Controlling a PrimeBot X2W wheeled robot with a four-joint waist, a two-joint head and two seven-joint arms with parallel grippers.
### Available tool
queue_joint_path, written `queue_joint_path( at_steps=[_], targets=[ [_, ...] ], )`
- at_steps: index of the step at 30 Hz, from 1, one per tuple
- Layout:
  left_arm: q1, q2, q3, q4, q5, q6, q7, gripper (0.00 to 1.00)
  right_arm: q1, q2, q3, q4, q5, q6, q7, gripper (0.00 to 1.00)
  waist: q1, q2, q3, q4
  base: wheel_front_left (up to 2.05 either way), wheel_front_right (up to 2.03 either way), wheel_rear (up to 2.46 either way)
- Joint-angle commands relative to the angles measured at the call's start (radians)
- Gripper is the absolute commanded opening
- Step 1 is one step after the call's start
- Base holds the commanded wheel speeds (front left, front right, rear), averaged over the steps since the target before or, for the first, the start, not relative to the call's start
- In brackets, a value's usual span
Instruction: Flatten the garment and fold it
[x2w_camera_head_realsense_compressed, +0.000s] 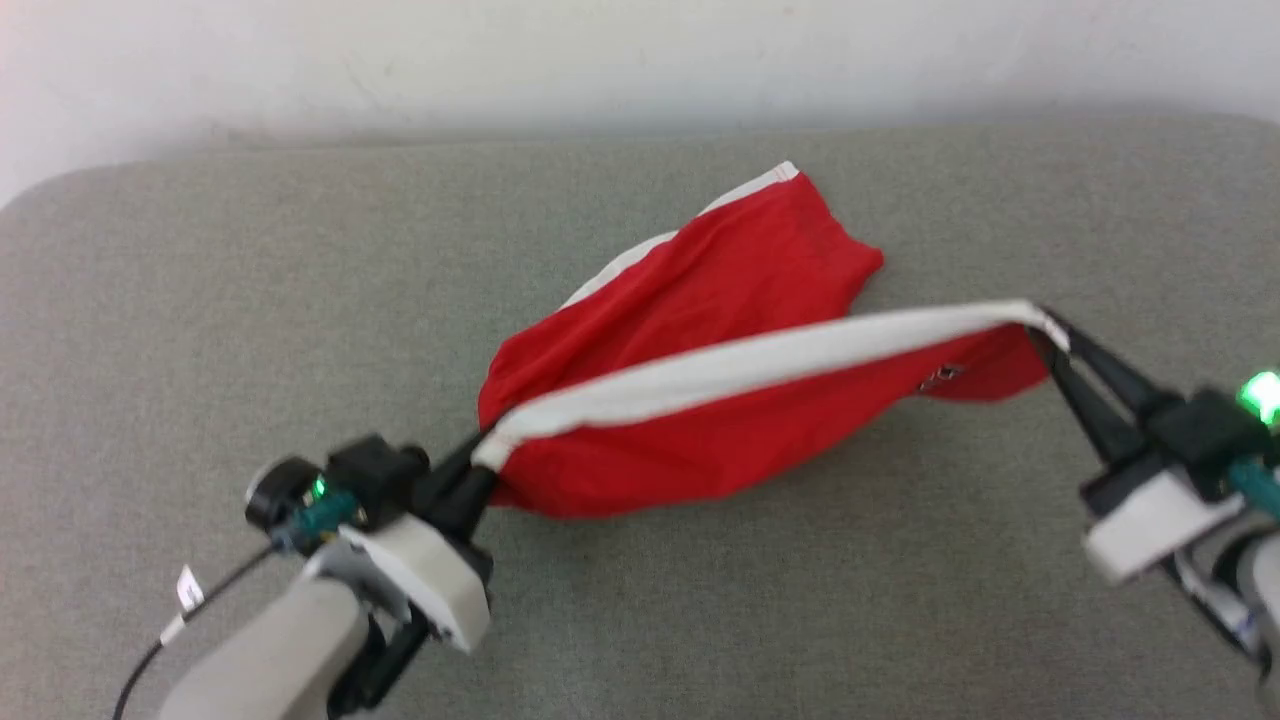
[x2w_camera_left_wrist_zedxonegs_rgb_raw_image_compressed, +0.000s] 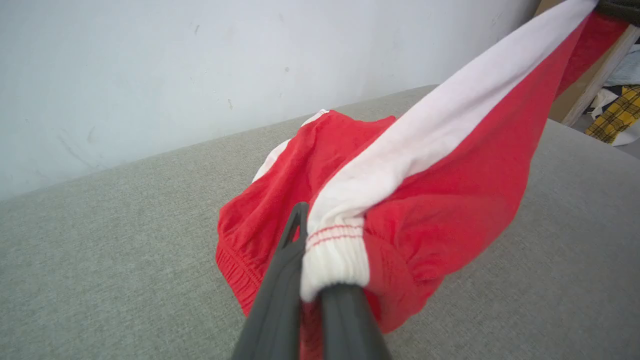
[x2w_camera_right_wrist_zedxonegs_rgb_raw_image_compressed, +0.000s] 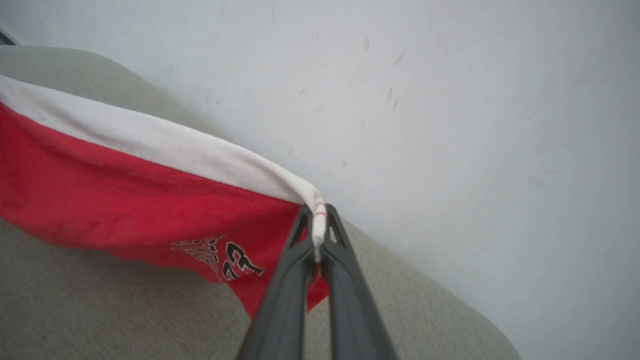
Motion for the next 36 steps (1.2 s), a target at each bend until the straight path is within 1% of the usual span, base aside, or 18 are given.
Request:
queue_joint_path(
  at_steps=[1,6,9,14,18,21,25,29,30,31,32,33,34,35,36],
  targets=[
    [-0.034,-0.009,0.021,0.02,-0.005,-0.008,-0.005,0.0,-0.059,-0.011,0.017,0.025,0.001,-0.002,0.015,0.0,-0.0001,0.0001,0.051,0.016,0.0,0.0,0.0],
    [-0.129,-0.047,0.059,0.112,-0.016,-0.04,-0.005,0.0,-0.292,-0.048,0.122,0.161,0.037,-0.002,0.075,0.0,-0.0001,0.0001,0.145,0.045,0.0,0.0,0.0],
    [-0.189,-0.078,0.065,0.175,-0.007,-0.065,-0.005,0.0,-0.431,-0.053,0.194,0.256,0.064,-0.002,0.102,0.0,-0.0001,0.0001,0.193,0.065,0.0,0.0,0.0],
    [-0.276,-0.111,0.058,0.282,0.017,-0.089,-0.003,0.0,-0.647,-0.03,0.337,0.415,0.105,-0.002,0.132,0.0,-0.0001,0.0001,0.268,0.091,0.0,0.0,0.0],
    [-0.321,-0.128,0.053,0.329,0.033,-0.1,-0.004,0.0,-0.796,0.01,0.436,0.539,0.125,-0.002,0.132,0.0,-0.0001,0.0001,0.317,0.109,0.0,0.0,0.0],
    [-0.341,-0.137,0.046,0.35,0.047,-0.107,-0.004,0.0,-0.873,0.036,0.52,0.639,0.139,-0.002,0.156,0.0,-0.0001,0.0001,0.344,0.126,0.0,0.0,0.0],
    [-0.356,-0.155,0.031,0.372,0.063,-0.116,-0.004,0.0,-0.934,0.061,0.617,0.758,0.198,-0.002,0.193,0.0,-0.0001,0.0001,0.362,0.148,0.0,0.0,0.0],
    [-0.361,-0.169,0.021,0.379,0.085,-0.116,-0.004,0.0,-0.955,0.07,0.712,0.822,0.274,-0.002,0.202,0.0,-0.0001,0.0001,0.351,0.161,0.0,0.0,0.0],
    [-0.358,-0.171,0.023,0.376,0.09,-0.111,-0.004,0.16,-0.96,0.068,0.728,0.828,0.293,-0.002,0.191,0.0,-0.0001,0.0001,0.343,0.16,0.0,0.0,0.0],
    [-0.355,-0.172,0.026,0.368,0.097,-0.105,-0.005,0.73,-0.968,0.065,0.74,0.834,0.306,-0.002,0.175,0.0,-0.0001,0.0001,0.334,0.159,0.0,0.0,0.0],
    [-0.352,-0.17,0.03,0.356,0.108,-0.098,-0.005,1.0,-0.974,0.061,0.752,0.84,0.314,-0.002,0.156,0.13,-0.0001,0.0001,0.322,0.157,0.0,0.0,0.0],
    [-0.346,-0.168,0.036,0.341,0.116,-0.091,-0.005,1.0,-0.98,0.057,0.76,0.844,0.323,-0.002,0.135,0.49,-0.0001,0.0001,0.31,0.156,0.0,0.0,0.0],
    [-0.339,-0.164,0.042,0.326,0.124,-0.084,-0.005,1.0,-0.983,0.054,0.764,0.848,0.334,-0.002,0.111,0.98,-0.0001,0.0001,0.295,0.153,0.0,0.0,0.0],
    [-0.332,-0.156,0.048,0.31,0.131,-0.078,-0.005,1.0,-0.986,0.05,0.765,0.851,0.343,-0.002,0.085,1.0,-0.0001,0.0001,0.279,0.152,0.0,0.0,0.0],
    [-0.326,-0.148,0.056,0.292,0.137,-0.073,-0.005,1.0,-0.985,0.048,0.766,0.853,0.354,-0.002,0.064,1.0,-0.0001,0.0001,0.263,0.15,0.0,0.0,0.0]
  ],
)
